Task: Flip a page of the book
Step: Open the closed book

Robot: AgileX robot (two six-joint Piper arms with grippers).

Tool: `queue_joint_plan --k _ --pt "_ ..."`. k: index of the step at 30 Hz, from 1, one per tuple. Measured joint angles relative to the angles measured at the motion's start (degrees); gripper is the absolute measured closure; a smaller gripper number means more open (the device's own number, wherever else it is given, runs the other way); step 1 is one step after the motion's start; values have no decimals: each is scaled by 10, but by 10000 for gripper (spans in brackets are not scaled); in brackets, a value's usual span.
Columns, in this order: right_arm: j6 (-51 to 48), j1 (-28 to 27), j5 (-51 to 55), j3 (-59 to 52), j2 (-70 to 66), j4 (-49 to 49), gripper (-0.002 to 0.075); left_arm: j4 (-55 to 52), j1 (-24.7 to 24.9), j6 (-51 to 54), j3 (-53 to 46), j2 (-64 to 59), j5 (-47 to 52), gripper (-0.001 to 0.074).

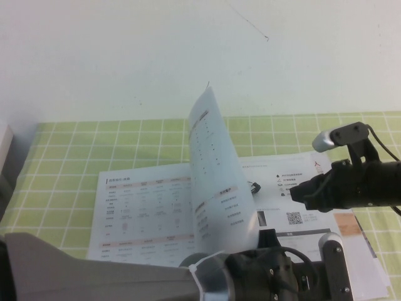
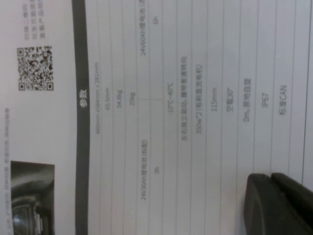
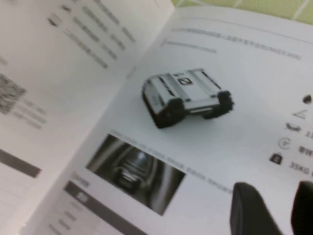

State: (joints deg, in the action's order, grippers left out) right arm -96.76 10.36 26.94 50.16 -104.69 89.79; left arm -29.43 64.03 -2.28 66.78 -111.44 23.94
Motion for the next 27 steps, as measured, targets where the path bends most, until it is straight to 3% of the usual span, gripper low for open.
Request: queue_joint_plan --k 12,16,21,27 --pt "-57 0 6 10 -96 54 552 -2 0 -6 2 0 6 739" --pt "-57 0 8 12 -100 60 592 -51 2 -105 1 6 24 739" --pt "-45 0 5 12 -100 62 609 -176 2 -268 -2 32 120 739" --pt "-18 0 0 12 -100 62 612 -225 2 -356 -2 52 243 739"
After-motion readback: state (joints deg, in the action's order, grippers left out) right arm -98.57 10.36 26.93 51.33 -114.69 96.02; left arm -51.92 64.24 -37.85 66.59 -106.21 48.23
